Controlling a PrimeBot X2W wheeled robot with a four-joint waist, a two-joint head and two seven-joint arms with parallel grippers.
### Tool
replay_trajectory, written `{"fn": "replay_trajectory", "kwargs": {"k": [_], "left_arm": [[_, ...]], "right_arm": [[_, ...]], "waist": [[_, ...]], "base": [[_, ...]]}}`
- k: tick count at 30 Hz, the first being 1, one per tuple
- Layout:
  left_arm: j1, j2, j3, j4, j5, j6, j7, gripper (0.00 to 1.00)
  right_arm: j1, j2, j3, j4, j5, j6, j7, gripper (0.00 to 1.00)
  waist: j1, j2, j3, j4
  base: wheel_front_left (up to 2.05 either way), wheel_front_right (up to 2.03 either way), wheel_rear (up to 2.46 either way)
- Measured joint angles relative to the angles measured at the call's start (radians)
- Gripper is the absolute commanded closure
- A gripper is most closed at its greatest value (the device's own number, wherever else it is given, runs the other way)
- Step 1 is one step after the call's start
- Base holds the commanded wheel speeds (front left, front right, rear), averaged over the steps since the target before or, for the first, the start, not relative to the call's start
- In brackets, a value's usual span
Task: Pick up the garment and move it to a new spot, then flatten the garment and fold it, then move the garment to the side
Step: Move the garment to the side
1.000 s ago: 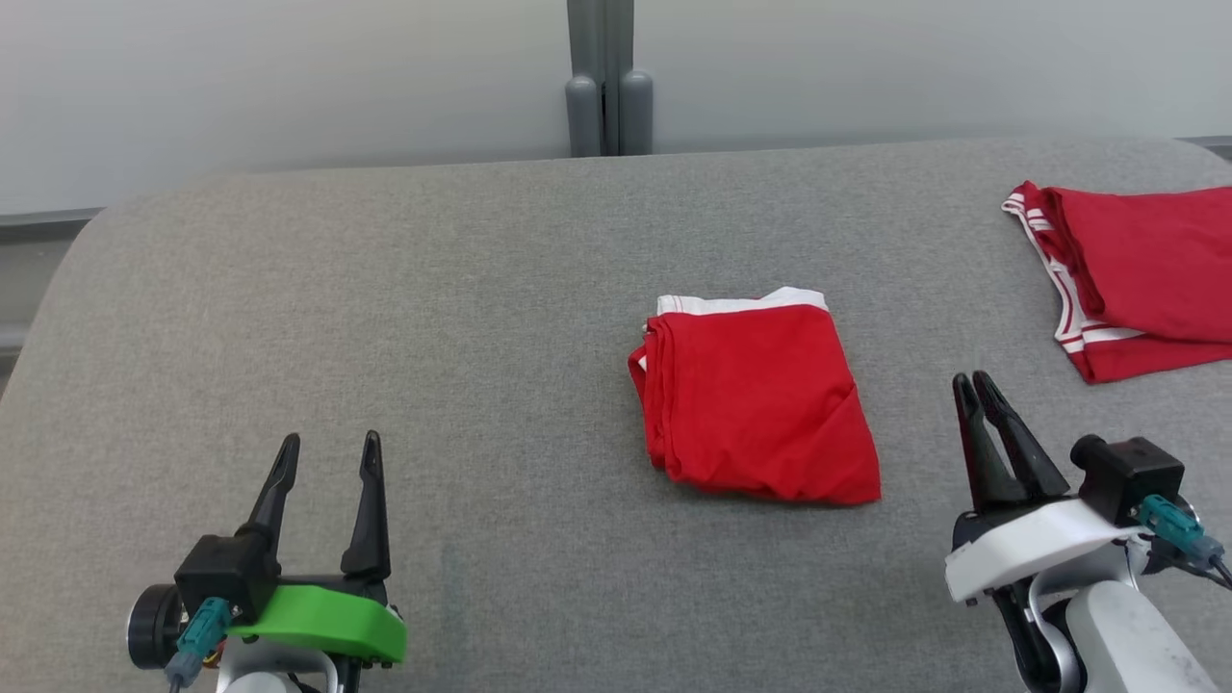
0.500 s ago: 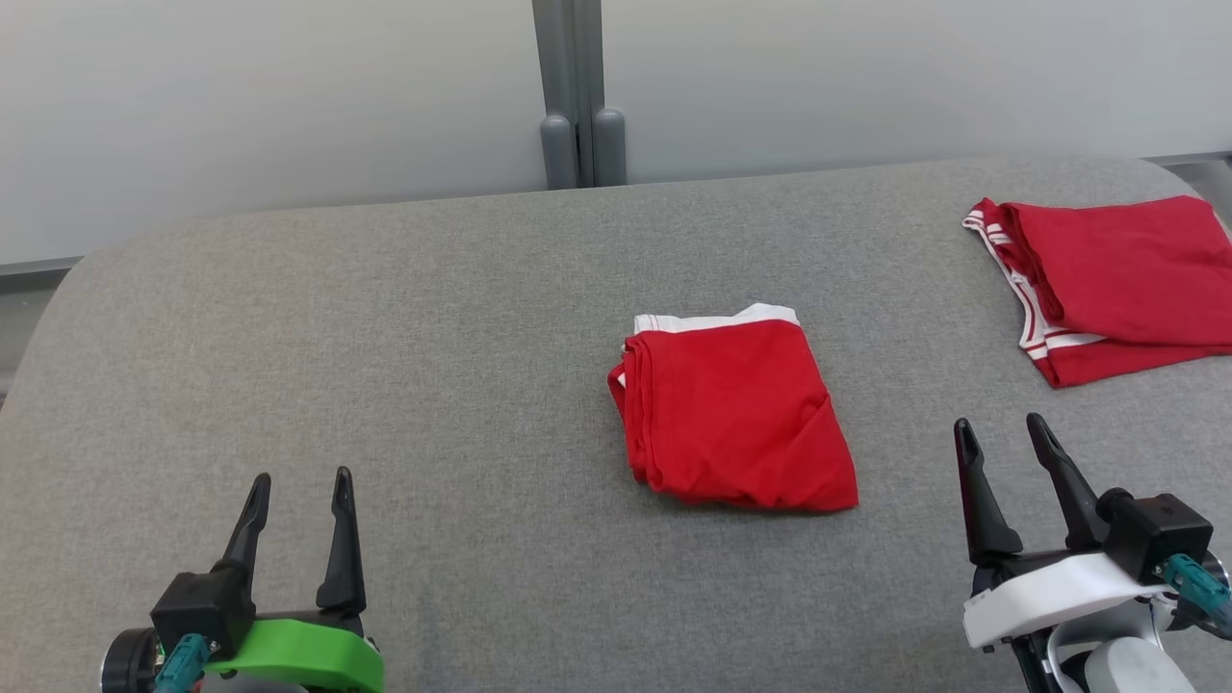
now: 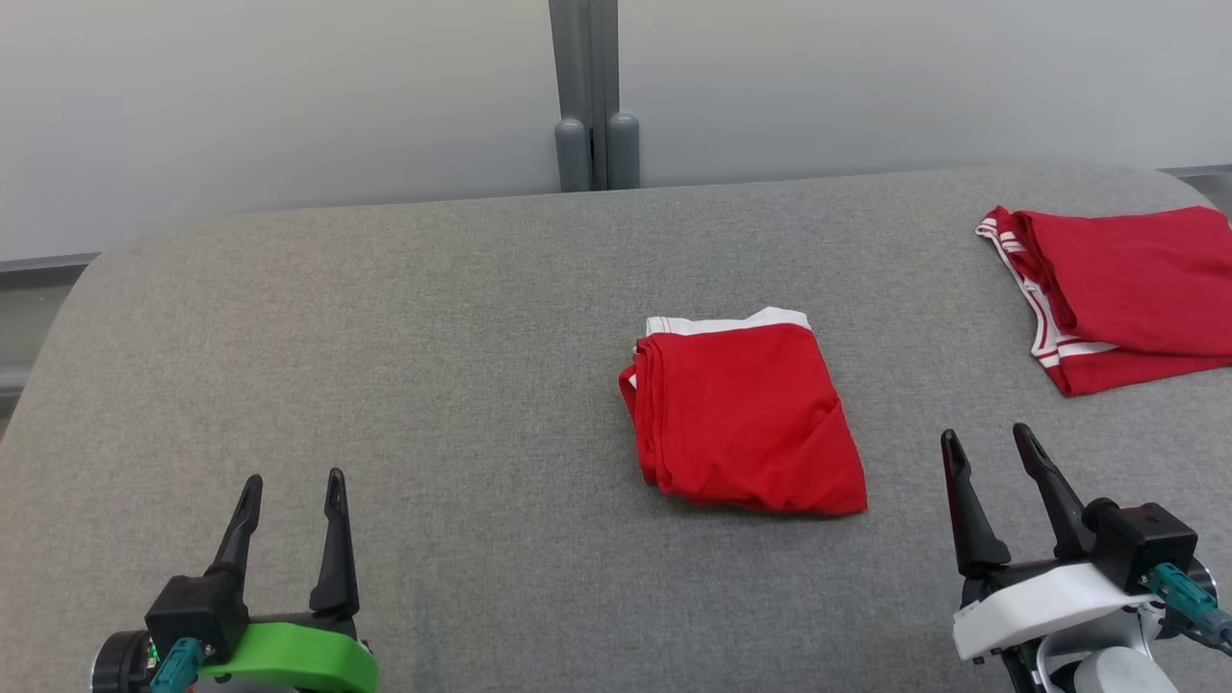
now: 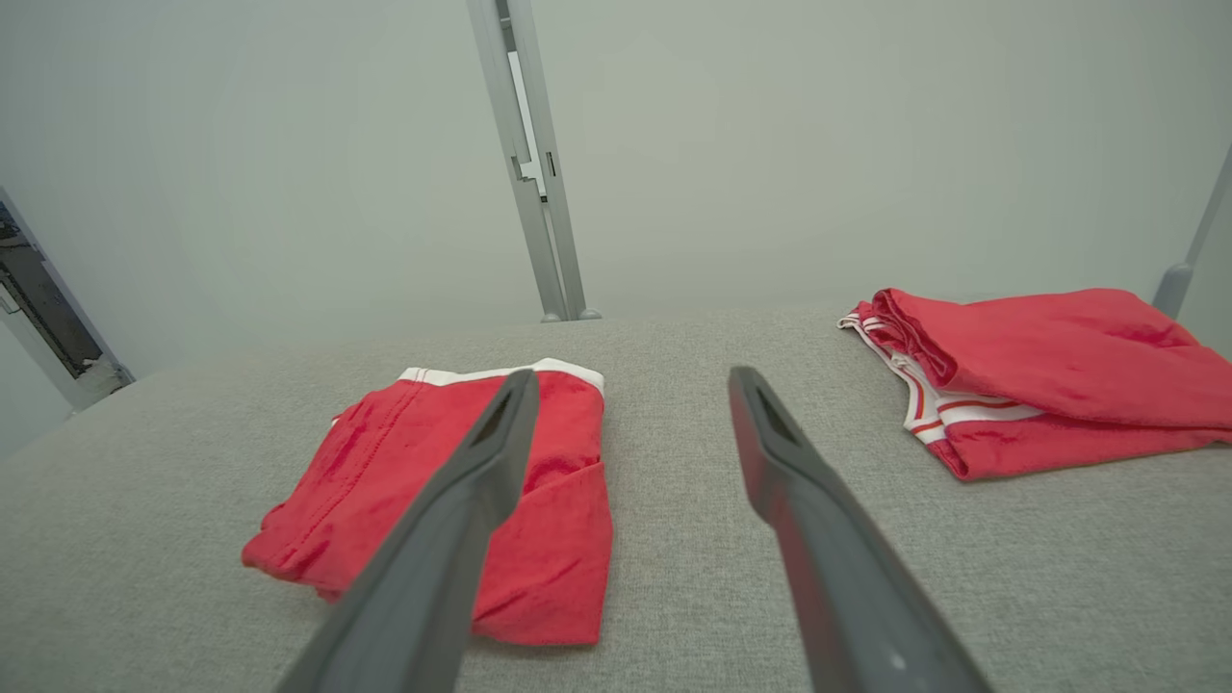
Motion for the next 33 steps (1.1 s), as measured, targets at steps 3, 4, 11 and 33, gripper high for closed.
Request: {"fn": "replay_trajectory", "kwargs": {"k": [3,4,11,33], "left_arm": [[0.0,0.0,0.003,-0.001,0.006,-0.002,0.0,0.0],[0.001,0.0,0.004,-0.001,0.007,-0.003,0.0,0.0],[0.005,0.0,0.007,-0.002,0.01,-0.003,0.0,0.0],[0.006,0.0,0.01,0.0,0.014,-0.007,0.0,0.0]], "right_arm": [[0.0,0.001,0.002,0.001,0.0,0.0,0.0,0.0],[0.0,0.001,0.002,0.001,0.0,0.0,0.0,0.0],[0.0,0.003,0.003,0.004,0.0,0.0,0.0,0.0],[0.0,0.006,0.006,0.01,-0.003,0.0,0.0,0.0]], "waist": [[0.0,0.0,0.0,0.0],[0.0,0.0,0.0,-0.001],[0.0,0.0,-0.001,-0.002],[0.0,0.0,0.003,0.0]], "base": [[0.0,0.0,0.0],[0.0,0.0,0.0],[0.0,0.0,0.0],[0.0,0.0,0.0]]}}
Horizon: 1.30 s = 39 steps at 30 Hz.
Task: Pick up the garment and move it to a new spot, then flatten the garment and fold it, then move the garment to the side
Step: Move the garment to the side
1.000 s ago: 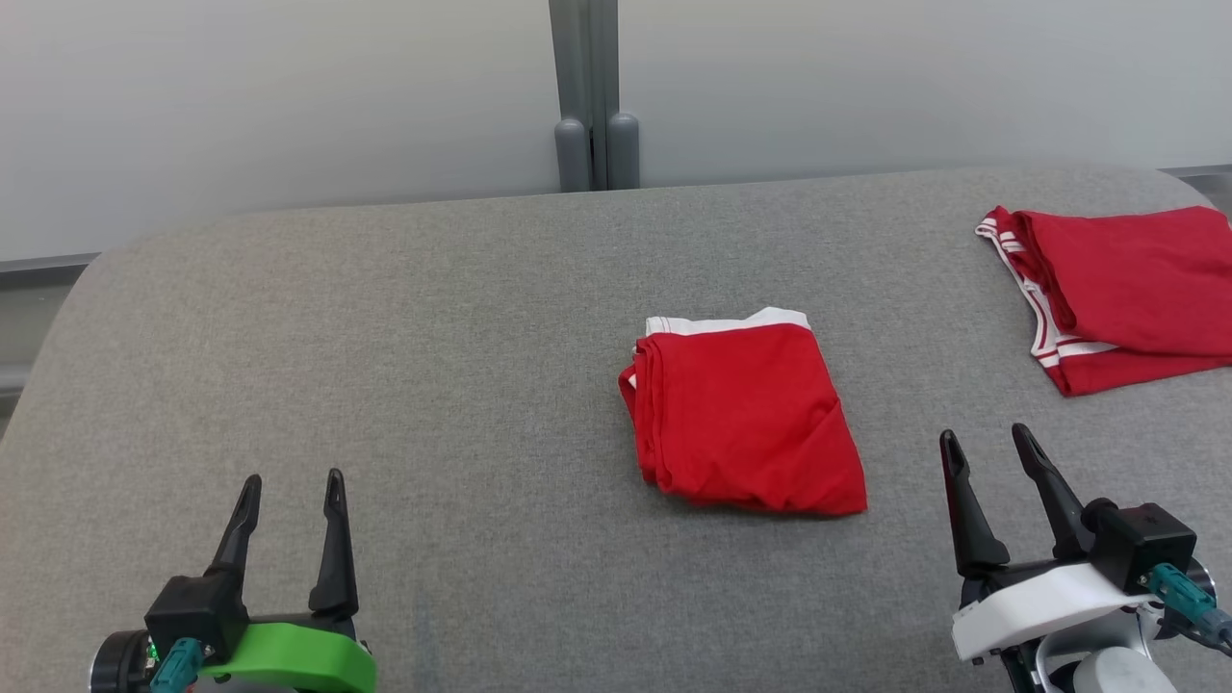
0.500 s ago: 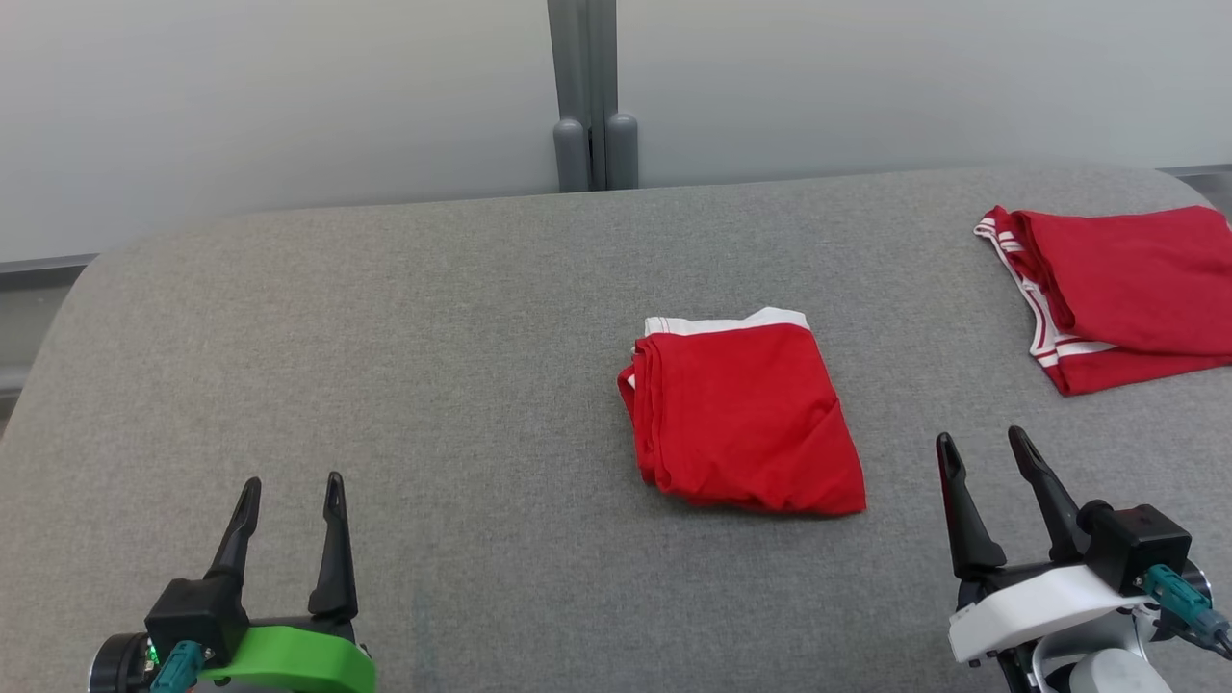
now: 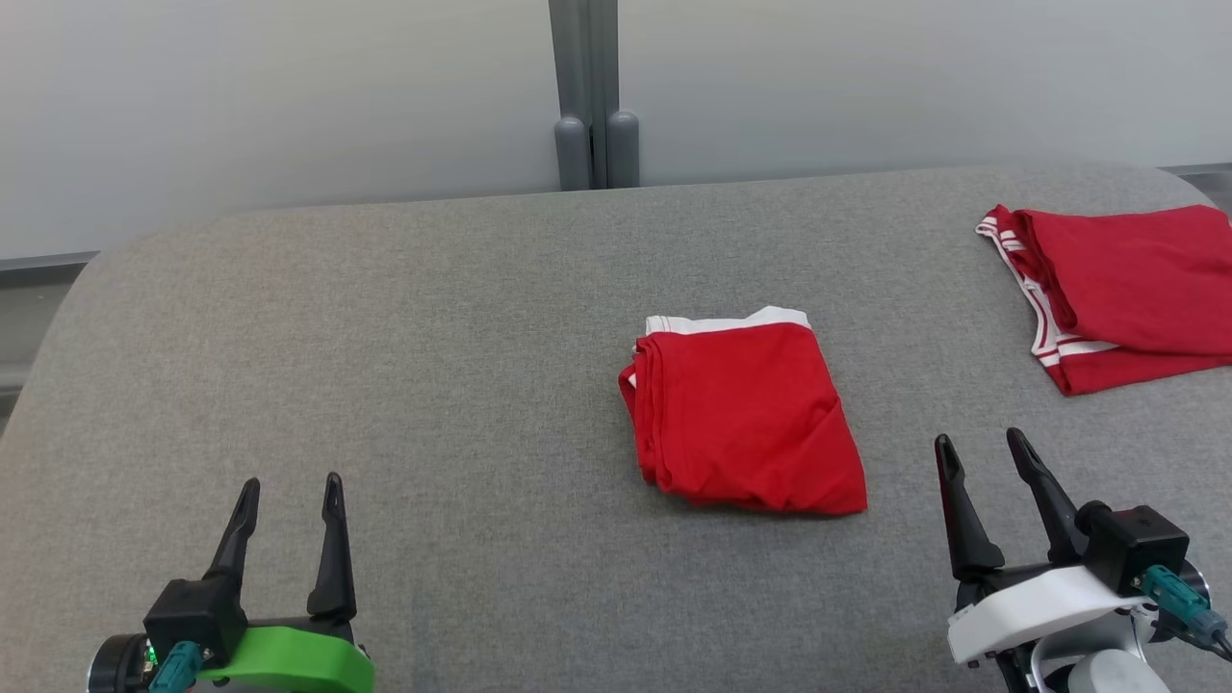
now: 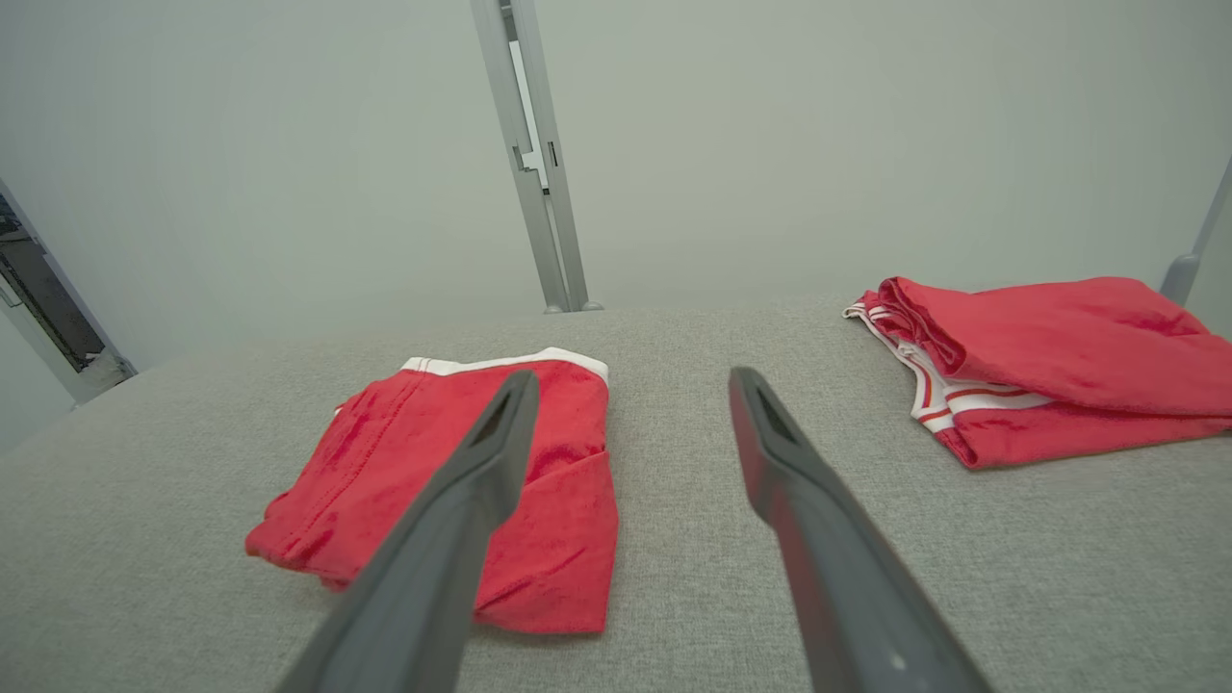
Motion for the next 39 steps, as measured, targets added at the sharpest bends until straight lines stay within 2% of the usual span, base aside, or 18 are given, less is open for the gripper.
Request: {"fn": "replay_trajectory", "kwargs": {"k": [14,21,30,39], "left_arm": [[0.0,0.0,-0.002,0.001,0.0,-0.001,0.0,0.0],[-0.001,0.0,-0.01,0.003,0.0,-0.001,0.0,0.0],[-0.032,0.0,-0.041,0.003,-0.002,-0.001,0.0,0.0],[-0.077,0.0,-0.084,0.009,-0.029,0.009,0.0,0.0]], "right_arm": [[-0.002,0.004,0.001,0.009,0.003,0.0,0.0,0.0],[-0.095,-0.008,0.049,0.036,0.002,0.0,0.0,0.0],[-0.312,-0.066,0.137,0.235,0.008,0.0,0.007,0.0],[-0.471,-0.102,0.196,0.463,0.034,0.0,0.032,0.0]], "waist": [[0.0,0.0,-0.001,-0.001],[0.0,0.0,0.008,0.0],[0.0,0.0,0.051,0.027],[0.0001,0.0,0.112,0.087]], "base": [[0.0,0.0,0.0],[0.0,0.0,0.0],[0.0,0.0,0.0],[0.0,0.0,0.0]]}}
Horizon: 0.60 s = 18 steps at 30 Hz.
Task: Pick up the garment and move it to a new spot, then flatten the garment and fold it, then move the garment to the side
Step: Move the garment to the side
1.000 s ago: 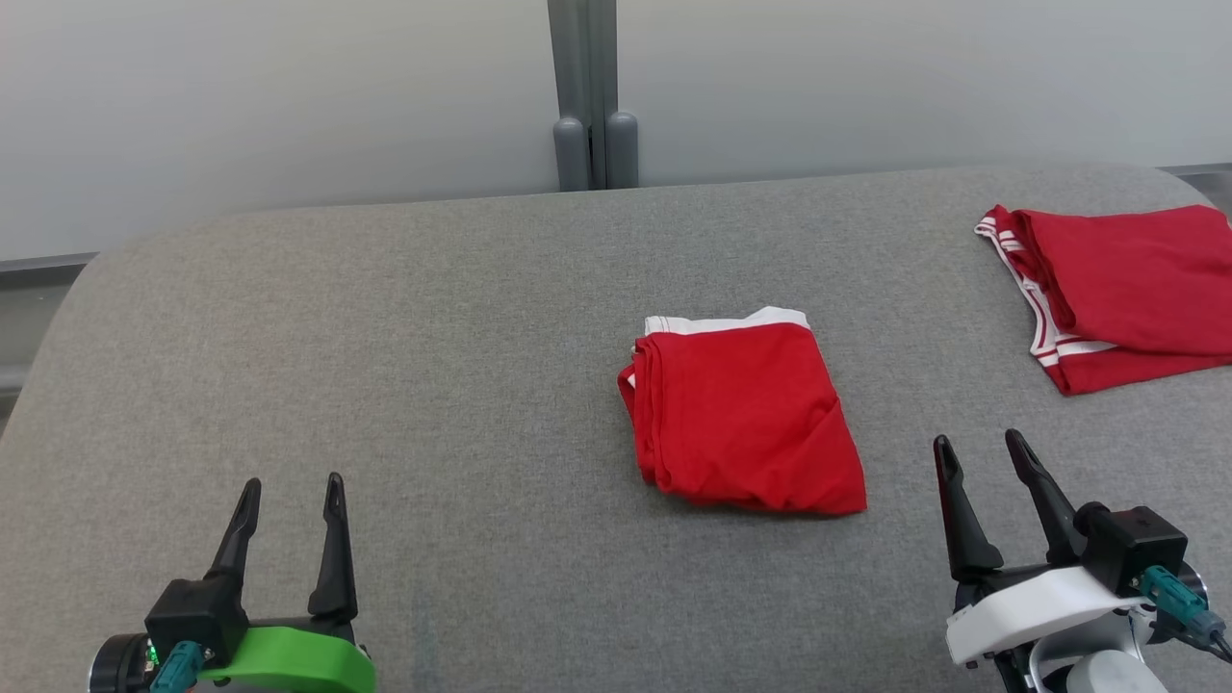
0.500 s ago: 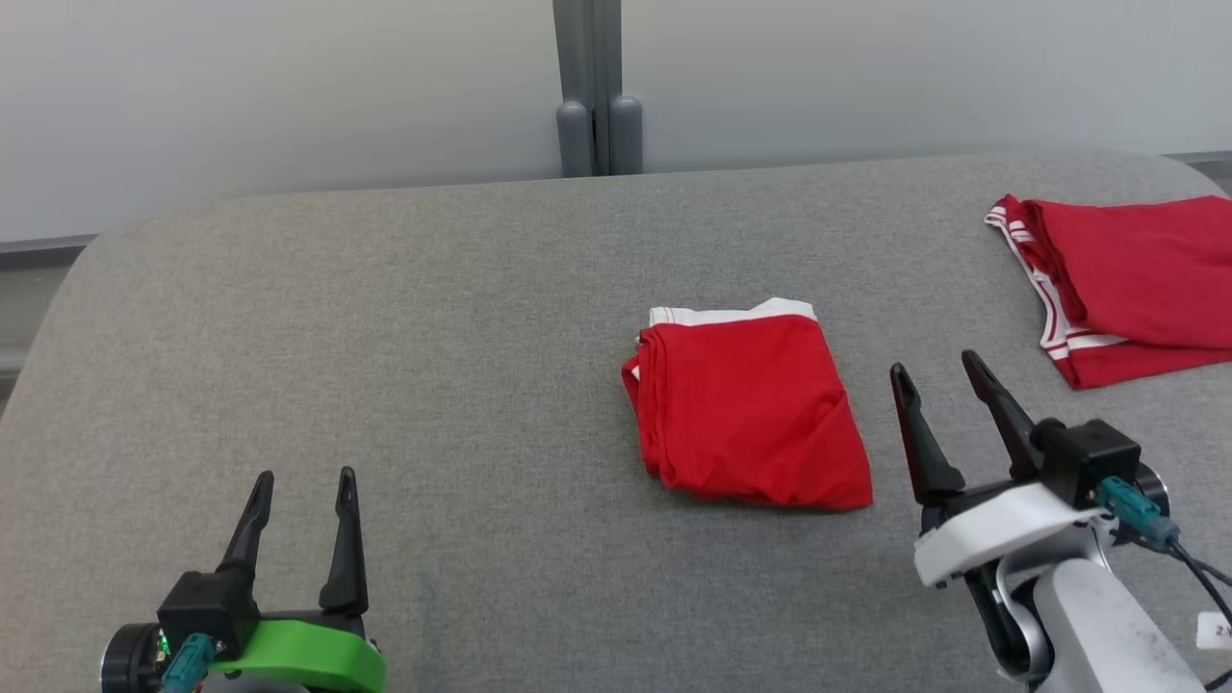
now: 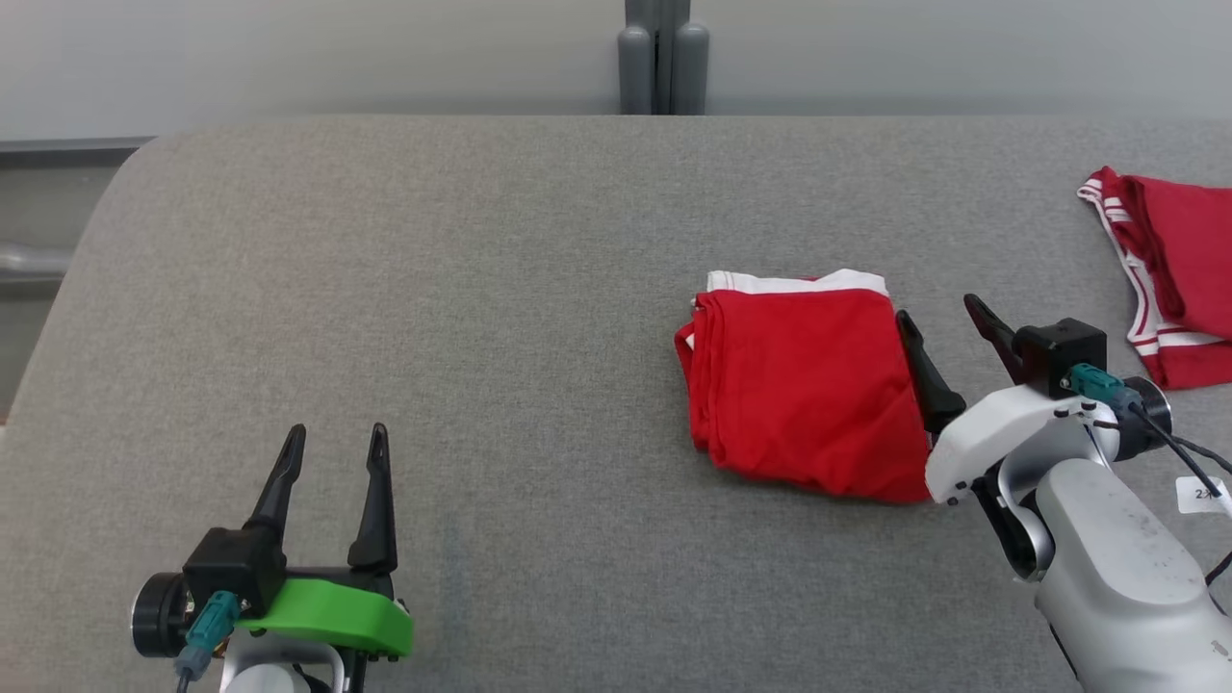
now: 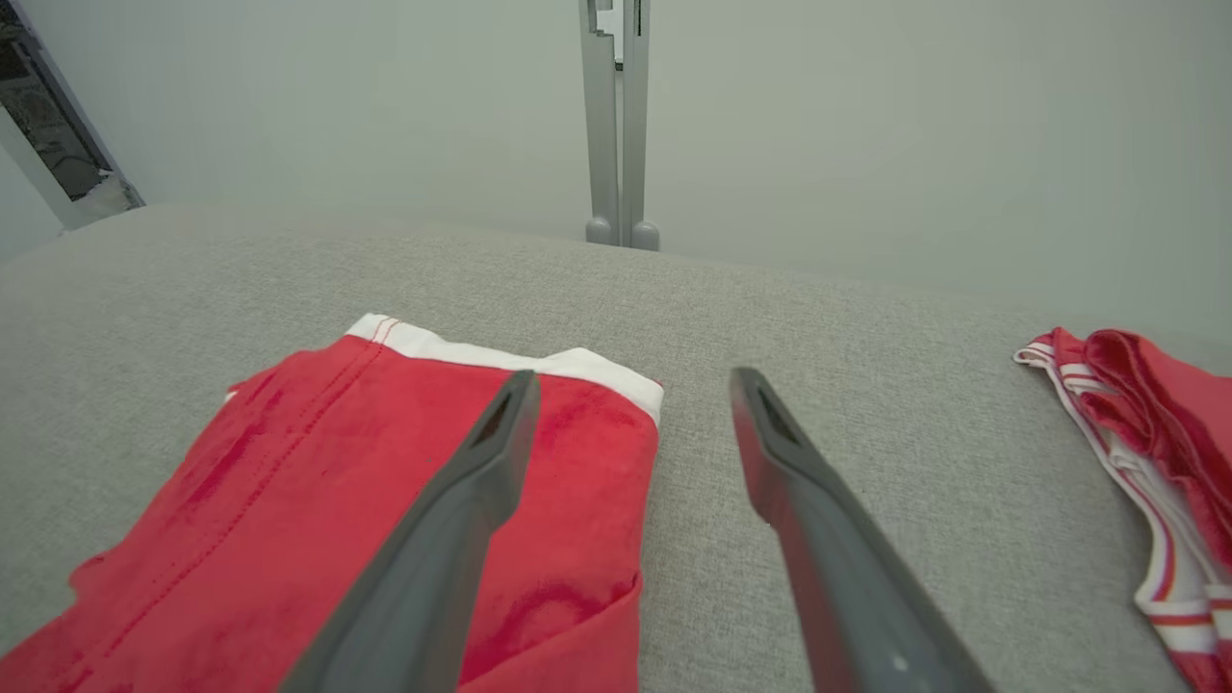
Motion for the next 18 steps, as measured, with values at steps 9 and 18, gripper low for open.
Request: {"fn": "replay_trajectory", "kwargs": {"k": [9,18], "left_arm": [[-0.032,0.0,-0.023,-0.002,-0.012,0.01,0.0,0.0],[-0.054,0.0,-0.033,-0.001,-0.017,0.02,0.0,0.0]], "right_arm": [[-0.067,0.002,0.033,0.212,0.045,0.0,0.008,0.0],[-0.117,0.018,0.101,0.328,0.126,0.0,0.018,1.0]], "waist": [[0.0,0.0,0.061,0.054],[0.0,0.0,0.101,0.072]], "base": [[0.0,0.0,0.0],[0.0,0.0,0.0]]}}
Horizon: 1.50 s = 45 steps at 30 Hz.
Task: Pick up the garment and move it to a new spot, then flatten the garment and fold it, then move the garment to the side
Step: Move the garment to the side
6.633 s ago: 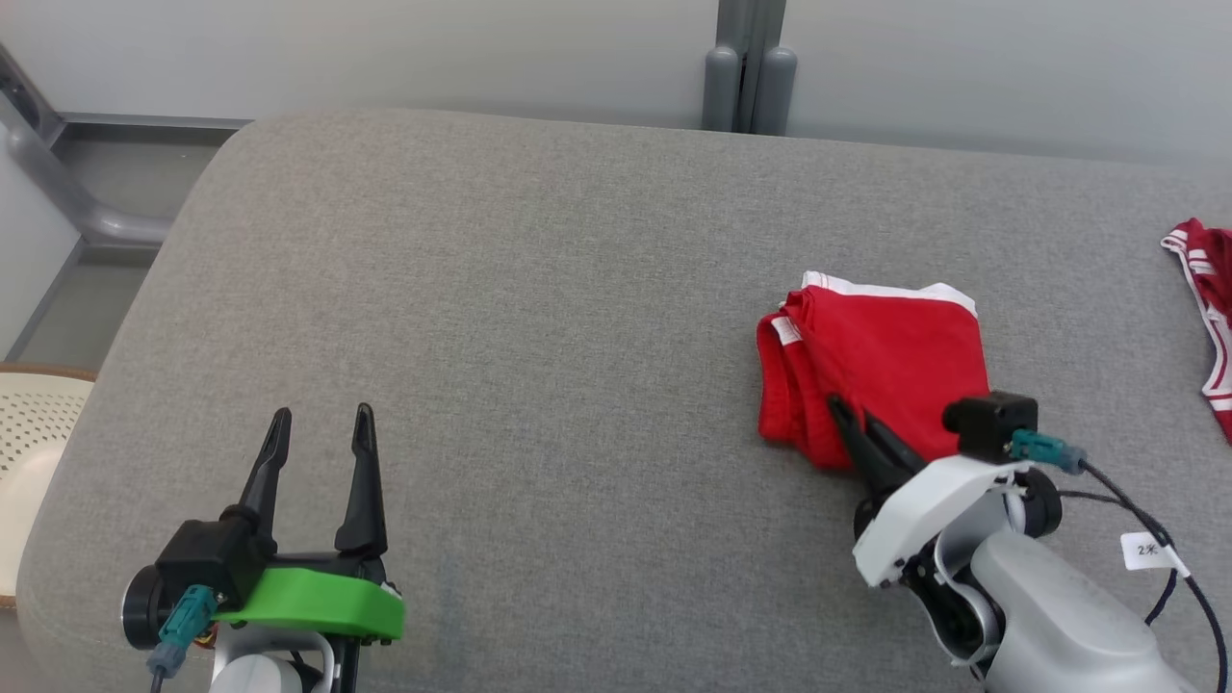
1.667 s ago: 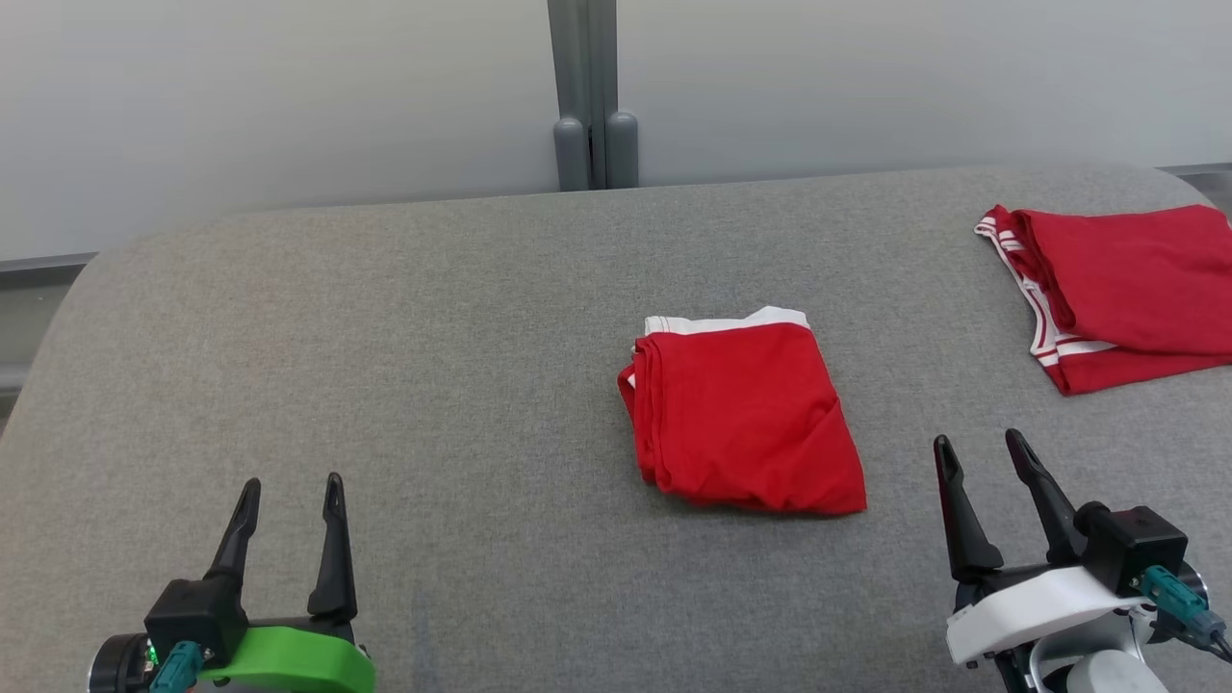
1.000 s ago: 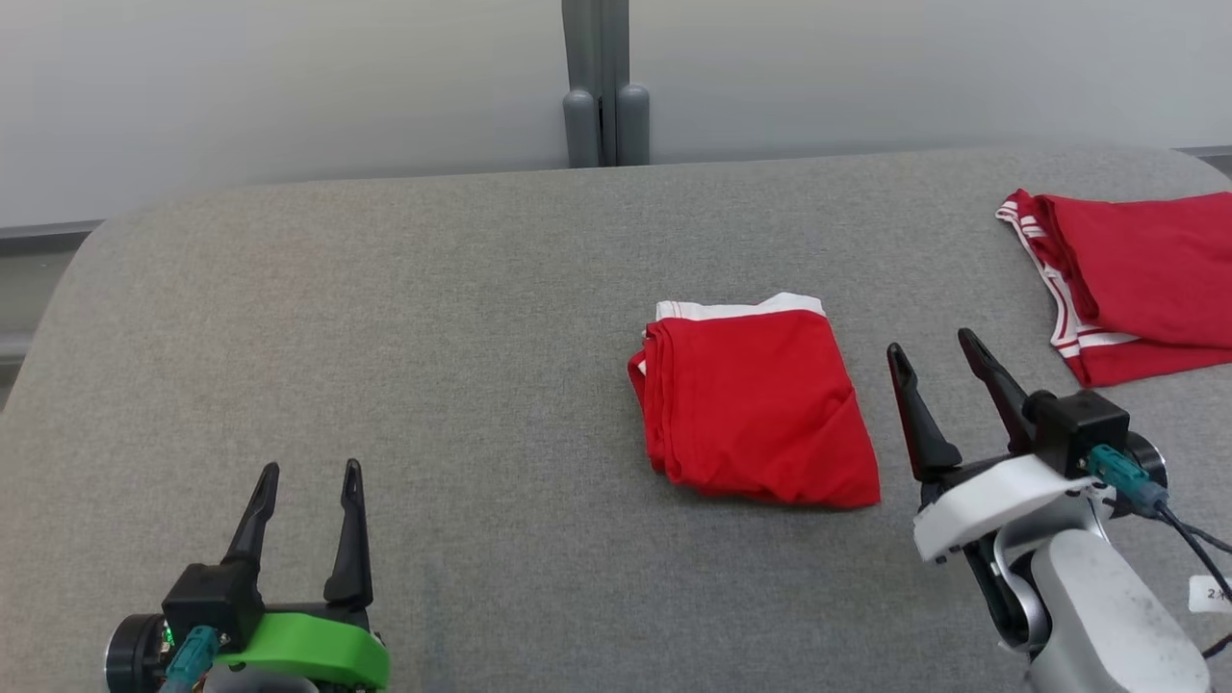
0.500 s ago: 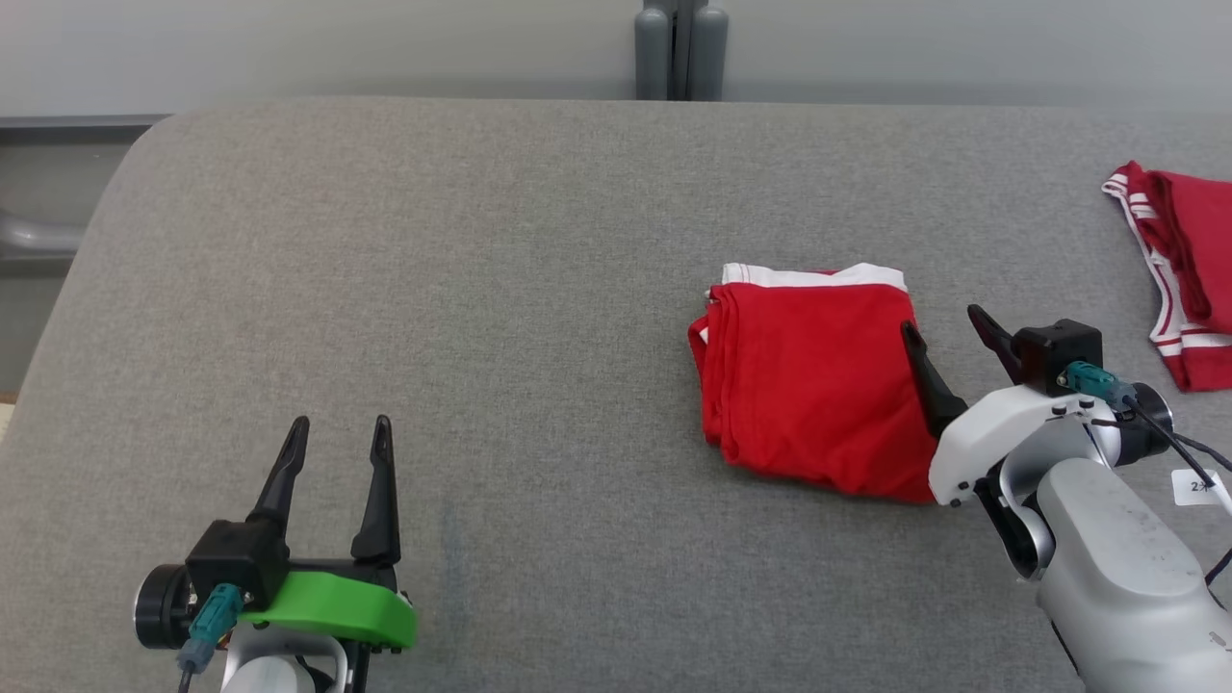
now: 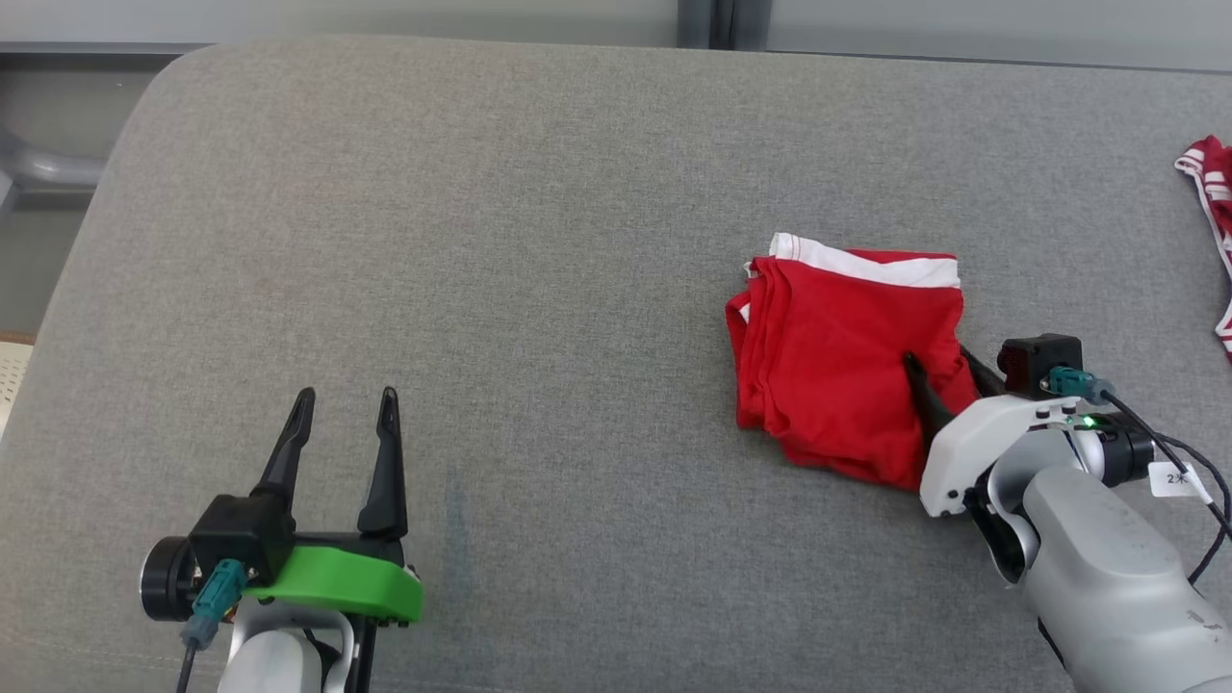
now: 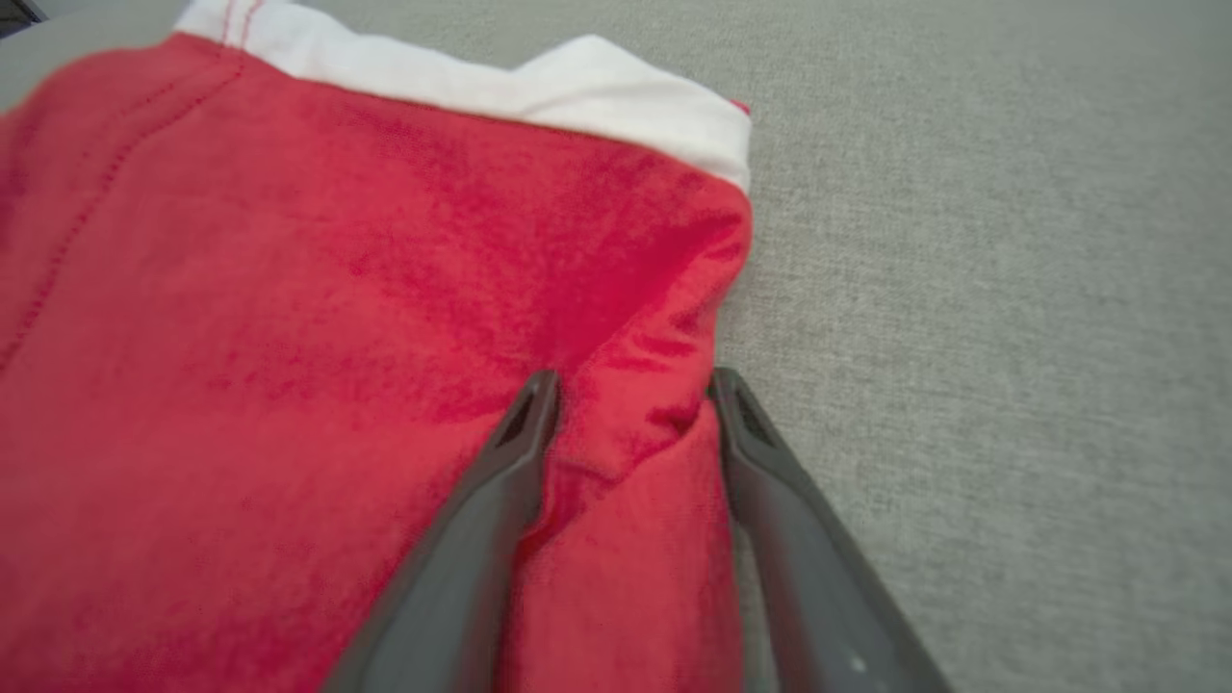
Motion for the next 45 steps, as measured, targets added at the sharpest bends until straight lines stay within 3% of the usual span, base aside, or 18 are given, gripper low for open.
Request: {"fn": "replay_trajectory", "kwargs": {"k": [5,12,20,30,34,40,45], "left_arm": [[-0.008,0.0,0.002,-0.001,-0.006,0.007,0.0,0.0],[-0.034,0.0,0.002,-0.013,-0.005,0.006,0.0,0.0],[-0.092,0.0,-0.008,-0.049,0.013,0.006,0.0,0.0],[-0.161,0.007,0.004,-0.089,0.066,-0.005,0.0,0.0],[-0.17,0.016,0.001,-0.108,0.081,-0.011,0.0,0.0],[-0.197,0.037,-0.006,-0.136,0.095,-0.015,0.0,0.0],[-0.204,0.041,-0.02,-0.155,0.108,-0.019,0.0,0.0]], "right_arm": [[-0.036,-0.016,0.053,0.012,0.026,0.001,-0.007,1.0],[-0.14,-0.125,0.191,-0.014,0.023,0.001,0.013,1.0],[-0.286,-0.332,0.343,-0.119,0.076,0.001,0.074,1.0],[-0.466,-0.614,0.437,-0.252,0.204,0.001,0.137,1.0],[-0.506,-0.695,0.474,-0.276,0.273,0.001,0.165,1.0],[-0.572,-0.766,0.523,-0.258,0.313,0.001,0.189,1.0],[-0.631,-0.782,0.546,-0.2,0.337,0.001,0.185,1.0]], "waist": [[0.0,0.0,0.006,-0.009],[0.0,0.0,0.037,-0.042],[0.0,0.0,0.118,-0.095],[0.0001,0.0,0.246,-0.185],[0.0001,0.0,0.289,-0.224],[0.0001,0.0,0.353,-0.26],[0.0001,0.0,0.39,-0.267]], "base": [[0.0,0.0,0.0],[0.0,0.0,0.0],[0.0,0.0,0.0],[0.0,0.0,0.0],[0.0,0.0,0.0],[0.0,0.0,0.0],[0.0,0.0,0.0]]}}
